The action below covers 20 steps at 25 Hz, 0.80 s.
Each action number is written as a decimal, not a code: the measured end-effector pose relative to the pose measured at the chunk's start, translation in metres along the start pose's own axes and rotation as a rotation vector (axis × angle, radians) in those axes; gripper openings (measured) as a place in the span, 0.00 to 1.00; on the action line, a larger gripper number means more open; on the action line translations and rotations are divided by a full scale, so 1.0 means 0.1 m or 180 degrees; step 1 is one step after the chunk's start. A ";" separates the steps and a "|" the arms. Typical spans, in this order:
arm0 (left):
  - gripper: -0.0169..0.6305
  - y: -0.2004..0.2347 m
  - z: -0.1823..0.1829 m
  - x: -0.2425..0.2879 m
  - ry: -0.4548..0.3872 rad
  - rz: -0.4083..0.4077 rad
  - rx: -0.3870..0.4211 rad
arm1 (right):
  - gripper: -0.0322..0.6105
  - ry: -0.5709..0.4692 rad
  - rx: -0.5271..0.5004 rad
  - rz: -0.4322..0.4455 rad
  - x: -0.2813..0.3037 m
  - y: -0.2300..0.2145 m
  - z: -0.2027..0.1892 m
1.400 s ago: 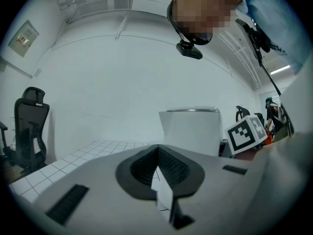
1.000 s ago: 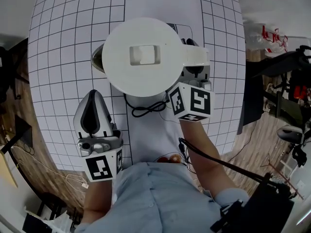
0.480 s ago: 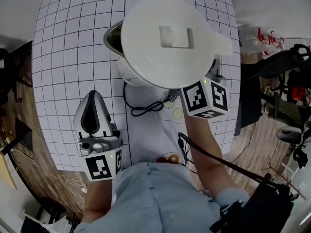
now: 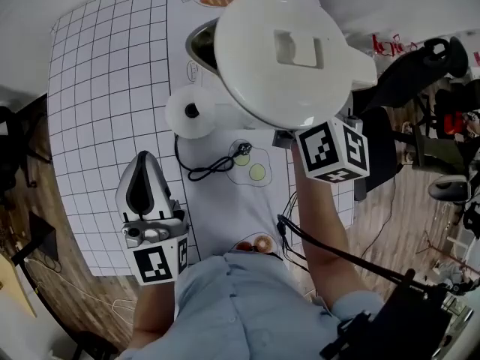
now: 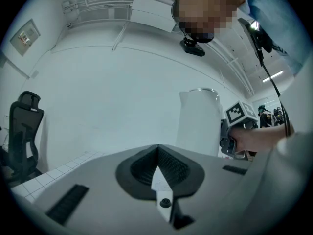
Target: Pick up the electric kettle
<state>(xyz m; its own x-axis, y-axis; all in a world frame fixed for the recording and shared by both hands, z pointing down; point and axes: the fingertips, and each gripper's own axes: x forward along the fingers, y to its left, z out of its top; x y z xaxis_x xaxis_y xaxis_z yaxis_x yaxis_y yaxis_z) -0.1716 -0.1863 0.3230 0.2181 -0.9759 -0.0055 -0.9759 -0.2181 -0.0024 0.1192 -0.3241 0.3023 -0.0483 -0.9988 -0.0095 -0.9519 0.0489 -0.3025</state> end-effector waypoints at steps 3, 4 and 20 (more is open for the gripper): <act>0.03 -0.13 0.06 -0.01 -0.0047 -0.0094 0.0009 | 0.14 -0.0055 -0.0001 -0.0140 -0.17 -0.22 0.12; 0.03 -0.17 0.08 -0.02 -0.0057 -0.0126 0.0010 | 0.14 -0.0070 -0.0007 -0.0187 -0.23 -0.30 0.15; 0.03 -0.75 0.14 -0.11 -0.0023 -0.0532 0.0083 | 0.15 0.0000 -0.0108 -0.0851 -1.18 -1.44 -0.12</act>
<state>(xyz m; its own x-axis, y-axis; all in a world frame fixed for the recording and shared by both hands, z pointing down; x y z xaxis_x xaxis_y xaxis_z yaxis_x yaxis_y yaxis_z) -0.1009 -0.1591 0.3096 0.3775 -0.9260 -0.0101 -0.9257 -0.3771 -0.0299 0.2579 -0.2136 0.3586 0.2061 -0.9763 0.0664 -0.9405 -0.2164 -0.2621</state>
